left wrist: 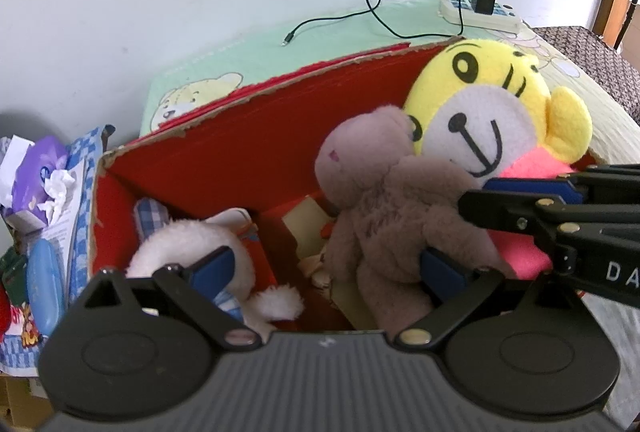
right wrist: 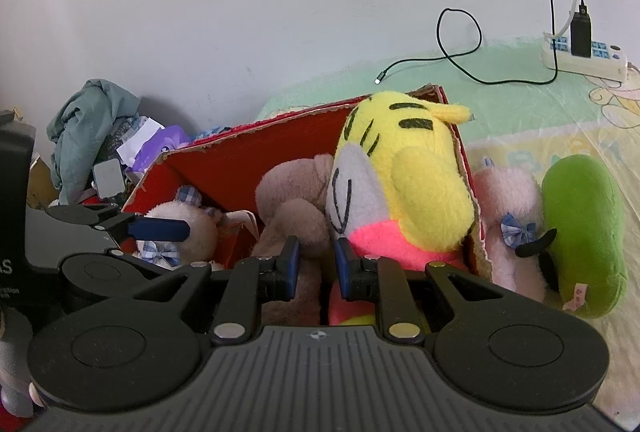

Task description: Organize objects

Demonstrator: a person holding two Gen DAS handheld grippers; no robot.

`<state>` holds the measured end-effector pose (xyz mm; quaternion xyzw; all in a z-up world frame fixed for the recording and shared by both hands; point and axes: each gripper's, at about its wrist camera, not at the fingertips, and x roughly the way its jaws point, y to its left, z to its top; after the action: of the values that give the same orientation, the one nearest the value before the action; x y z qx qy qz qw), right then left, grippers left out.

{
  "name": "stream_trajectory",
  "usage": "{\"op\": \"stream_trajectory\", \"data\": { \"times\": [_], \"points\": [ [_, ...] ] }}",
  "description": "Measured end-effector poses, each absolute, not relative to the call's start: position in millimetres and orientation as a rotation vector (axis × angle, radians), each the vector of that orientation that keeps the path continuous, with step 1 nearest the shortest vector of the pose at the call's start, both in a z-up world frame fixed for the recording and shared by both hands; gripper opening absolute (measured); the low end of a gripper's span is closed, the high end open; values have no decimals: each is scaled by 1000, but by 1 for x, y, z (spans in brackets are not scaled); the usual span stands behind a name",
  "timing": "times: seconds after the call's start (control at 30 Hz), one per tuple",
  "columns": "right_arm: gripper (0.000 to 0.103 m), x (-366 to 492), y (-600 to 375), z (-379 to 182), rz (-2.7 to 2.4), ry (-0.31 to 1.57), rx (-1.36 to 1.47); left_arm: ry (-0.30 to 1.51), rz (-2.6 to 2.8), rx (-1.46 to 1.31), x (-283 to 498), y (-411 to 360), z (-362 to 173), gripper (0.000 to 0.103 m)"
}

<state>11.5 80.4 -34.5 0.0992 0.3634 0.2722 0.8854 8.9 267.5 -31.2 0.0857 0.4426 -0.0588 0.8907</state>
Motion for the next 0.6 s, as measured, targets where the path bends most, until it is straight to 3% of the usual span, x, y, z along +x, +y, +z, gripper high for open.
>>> {"op": "stream_trajectory", "data": {
  "times": [0.6],
  "points": [
    [20, 13, 57, -24, 614, 766, 257, 955, 74, 122, -4, 255, -17, 99]
  ]
}}
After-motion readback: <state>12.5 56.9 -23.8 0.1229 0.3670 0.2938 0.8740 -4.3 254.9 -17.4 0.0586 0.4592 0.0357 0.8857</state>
